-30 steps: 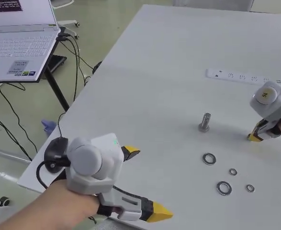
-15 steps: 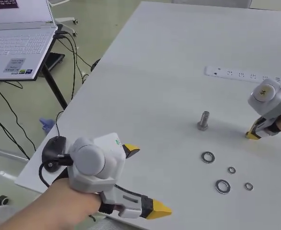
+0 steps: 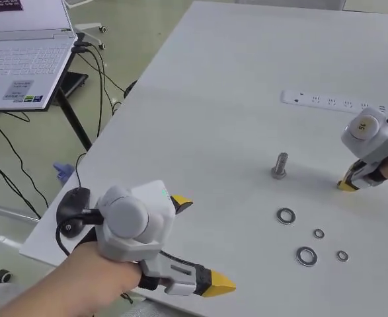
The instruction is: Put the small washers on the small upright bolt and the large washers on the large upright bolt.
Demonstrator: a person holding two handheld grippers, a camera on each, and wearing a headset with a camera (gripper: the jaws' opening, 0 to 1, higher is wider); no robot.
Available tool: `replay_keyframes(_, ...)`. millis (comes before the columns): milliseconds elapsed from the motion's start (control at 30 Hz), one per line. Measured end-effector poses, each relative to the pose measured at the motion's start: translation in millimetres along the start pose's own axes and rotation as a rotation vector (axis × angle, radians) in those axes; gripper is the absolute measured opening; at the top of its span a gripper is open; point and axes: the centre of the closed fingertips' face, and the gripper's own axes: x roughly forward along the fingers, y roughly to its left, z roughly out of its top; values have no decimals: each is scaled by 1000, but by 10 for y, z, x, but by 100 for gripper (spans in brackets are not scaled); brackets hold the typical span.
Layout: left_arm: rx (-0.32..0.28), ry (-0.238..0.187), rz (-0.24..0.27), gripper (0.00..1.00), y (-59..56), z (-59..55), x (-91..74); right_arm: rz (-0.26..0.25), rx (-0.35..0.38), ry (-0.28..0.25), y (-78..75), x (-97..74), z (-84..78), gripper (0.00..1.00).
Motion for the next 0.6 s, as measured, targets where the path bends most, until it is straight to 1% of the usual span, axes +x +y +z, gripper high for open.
replay_keyframes(133,1,5,0,93,-4,-13,-2,-3,5,-8,-3,2,23,20)
replay_keyframes(333,0,4,-1,92,-7,-23,-24,-5,5,-23,-12,-69,71,26)
replay_keyframes(500,-1,-5,-2,92,-19,5,-32,-6,-1,-24,2,-172,89,27)
replay_keyframes(600,4,-7,4,92,-4,21,-38,-10,-8,-26,11,-249,114,27)
